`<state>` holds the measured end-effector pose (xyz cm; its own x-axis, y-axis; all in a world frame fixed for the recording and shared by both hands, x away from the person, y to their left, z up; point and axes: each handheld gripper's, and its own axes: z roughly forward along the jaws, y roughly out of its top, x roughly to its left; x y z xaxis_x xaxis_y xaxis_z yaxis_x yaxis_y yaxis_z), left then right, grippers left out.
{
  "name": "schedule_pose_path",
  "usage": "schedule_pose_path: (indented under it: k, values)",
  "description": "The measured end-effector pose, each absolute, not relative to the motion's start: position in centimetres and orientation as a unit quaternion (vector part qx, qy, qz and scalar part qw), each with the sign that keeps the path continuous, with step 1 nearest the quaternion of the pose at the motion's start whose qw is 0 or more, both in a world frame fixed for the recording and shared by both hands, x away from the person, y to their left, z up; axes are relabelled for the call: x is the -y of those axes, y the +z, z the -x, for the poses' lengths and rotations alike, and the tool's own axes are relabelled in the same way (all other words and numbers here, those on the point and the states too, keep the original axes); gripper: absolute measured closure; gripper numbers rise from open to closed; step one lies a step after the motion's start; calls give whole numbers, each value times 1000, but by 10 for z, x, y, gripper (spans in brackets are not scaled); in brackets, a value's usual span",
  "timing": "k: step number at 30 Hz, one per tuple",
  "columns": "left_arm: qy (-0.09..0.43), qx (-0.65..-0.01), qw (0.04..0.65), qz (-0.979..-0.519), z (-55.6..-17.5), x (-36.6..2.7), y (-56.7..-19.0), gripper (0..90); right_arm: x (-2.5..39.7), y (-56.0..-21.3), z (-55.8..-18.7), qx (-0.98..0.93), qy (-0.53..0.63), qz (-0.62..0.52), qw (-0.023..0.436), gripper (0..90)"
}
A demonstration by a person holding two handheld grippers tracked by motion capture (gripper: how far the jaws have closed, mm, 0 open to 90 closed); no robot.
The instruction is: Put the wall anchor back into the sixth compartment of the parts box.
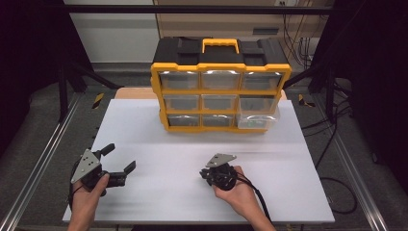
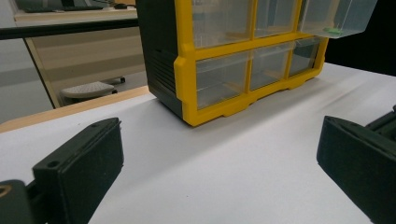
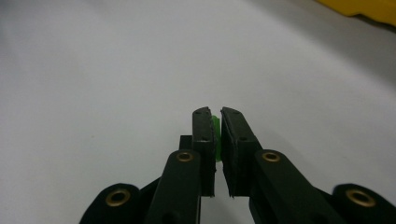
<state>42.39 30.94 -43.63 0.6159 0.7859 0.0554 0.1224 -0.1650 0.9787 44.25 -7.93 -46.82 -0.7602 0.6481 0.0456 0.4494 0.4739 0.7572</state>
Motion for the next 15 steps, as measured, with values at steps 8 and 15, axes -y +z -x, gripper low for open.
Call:
schedule_pose_path:
  k: [8,15]
  values:
    - [295,-324,561,-703,-425,-310,-437,7,113,-457,-451,-821,419,-359,145,846]
    - [296,-323,560,-703,-424,-309,-436,7,135,-448,-453,-801,436,-378,161,846]
